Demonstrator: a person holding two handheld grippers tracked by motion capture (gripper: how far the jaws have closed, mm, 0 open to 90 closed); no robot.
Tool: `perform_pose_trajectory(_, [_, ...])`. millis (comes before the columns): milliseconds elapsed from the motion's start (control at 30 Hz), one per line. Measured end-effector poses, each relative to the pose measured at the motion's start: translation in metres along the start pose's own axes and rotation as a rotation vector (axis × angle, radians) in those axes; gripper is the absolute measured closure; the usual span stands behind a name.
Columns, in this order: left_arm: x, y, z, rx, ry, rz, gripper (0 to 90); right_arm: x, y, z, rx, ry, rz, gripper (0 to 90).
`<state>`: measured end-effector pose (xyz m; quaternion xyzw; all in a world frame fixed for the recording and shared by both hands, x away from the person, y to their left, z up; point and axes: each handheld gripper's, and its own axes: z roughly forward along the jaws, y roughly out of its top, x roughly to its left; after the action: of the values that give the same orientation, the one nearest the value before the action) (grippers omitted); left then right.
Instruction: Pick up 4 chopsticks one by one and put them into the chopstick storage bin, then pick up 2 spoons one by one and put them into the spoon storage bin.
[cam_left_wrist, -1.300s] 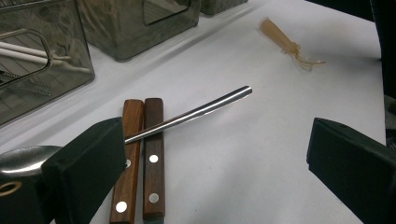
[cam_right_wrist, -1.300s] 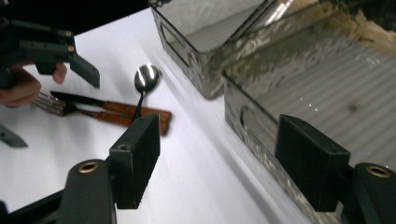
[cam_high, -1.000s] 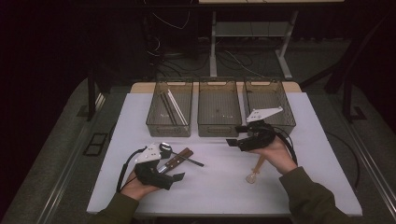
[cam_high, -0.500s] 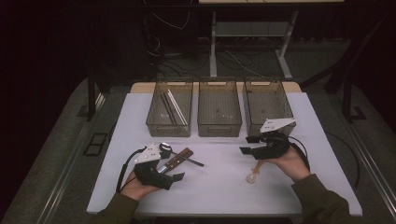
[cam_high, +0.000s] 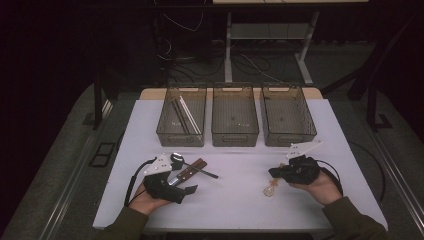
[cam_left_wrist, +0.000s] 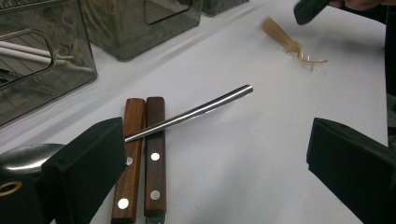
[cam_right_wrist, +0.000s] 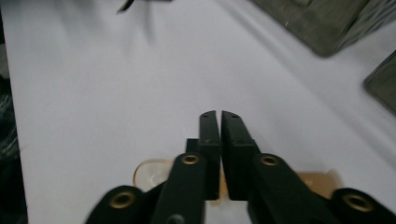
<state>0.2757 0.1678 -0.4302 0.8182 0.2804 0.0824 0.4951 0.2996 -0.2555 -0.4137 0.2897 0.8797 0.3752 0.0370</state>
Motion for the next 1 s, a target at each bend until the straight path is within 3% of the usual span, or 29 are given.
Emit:
perform_pose_trajectory(367, [-0.001,0.000,0.000,0.001,0.001,-0.002,3.2,0.005,-0.022,0.002,0.058,0.016,0.002,90.0])
perform_pose_trajectory(700, [-0.001,0.000,0.000,0.000,0.000,-0.001,3.3,0.007,-0.025,0.010,0.107,0.004,-0.032,90.0])
perform_pose_trajectory(1000, [0.000,0.000,0.000,-0.001,-0.002,0.000,3.3,0.007,-0.025,0.015,0.111,-0.001,-0.038,90.0])
